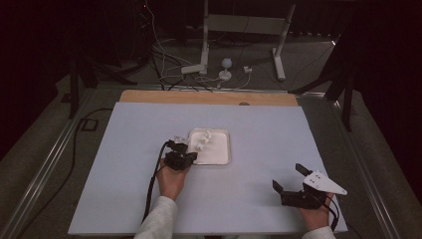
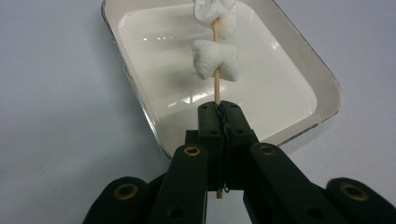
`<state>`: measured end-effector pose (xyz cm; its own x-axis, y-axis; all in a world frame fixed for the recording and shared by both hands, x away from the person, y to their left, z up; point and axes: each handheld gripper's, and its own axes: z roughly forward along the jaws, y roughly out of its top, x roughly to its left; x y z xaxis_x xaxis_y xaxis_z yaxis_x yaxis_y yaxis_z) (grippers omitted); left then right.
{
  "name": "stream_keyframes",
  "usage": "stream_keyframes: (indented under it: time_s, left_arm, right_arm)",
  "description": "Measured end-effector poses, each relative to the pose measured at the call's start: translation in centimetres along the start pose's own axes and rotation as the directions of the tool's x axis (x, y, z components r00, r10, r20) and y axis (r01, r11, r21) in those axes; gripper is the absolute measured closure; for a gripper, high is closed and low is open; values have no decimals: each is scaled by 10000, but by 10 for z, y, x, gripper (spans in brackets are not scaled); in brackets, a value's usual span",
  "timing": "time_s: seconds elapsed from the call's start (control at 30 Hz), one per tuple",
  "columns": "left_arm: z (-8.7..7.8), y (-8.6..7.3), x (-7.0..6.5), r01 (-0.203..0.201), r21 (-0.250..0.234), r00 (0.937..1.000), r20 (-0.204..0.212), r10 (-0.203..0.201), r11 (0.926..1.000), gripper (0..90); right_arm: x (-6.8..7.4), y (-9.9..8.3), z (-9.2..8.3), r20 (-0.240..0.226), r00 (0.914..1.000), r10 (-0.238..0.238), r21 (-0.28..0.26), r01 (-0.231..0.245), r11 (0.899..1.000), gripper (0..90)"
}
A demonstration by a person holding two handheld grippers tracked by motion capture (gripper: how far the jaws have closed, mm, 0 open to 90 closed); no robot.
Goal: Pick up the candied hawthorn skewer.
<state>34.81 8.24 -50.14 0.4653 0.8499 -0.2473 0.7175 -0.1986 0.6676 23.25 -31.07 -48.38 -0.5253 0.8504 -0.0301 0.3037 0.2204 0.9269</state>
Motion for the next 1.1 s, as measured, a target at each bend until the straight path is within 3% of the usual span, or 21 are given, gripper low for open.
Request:
stream_keyframes:
  time_s: [0.37,0.8,0.97,1.1]
  left_arm:
    - [-19,-6,5,-134,-691,9992,374,160,9975,897]
    - [-44,-19,9,-471,-1564,9964,629,575,9866,897]
    - [-54,-25,13,-520,-1834,9947,780,672,9817,897]
    - [-60,-30,16,-578,-2000,9938,817,754,9781,897]
  right_arm:
    - [0,0,2,-38,10000,-47,36,47,10000,0]
    - [-1,2,2,-71,9997,224,15,-224,9997,0]
    - [0,9,2,-159,9992,358,17,-358,9994,0]
    - [1,29,4,-314,9992,227,-65,-229,9997,0]
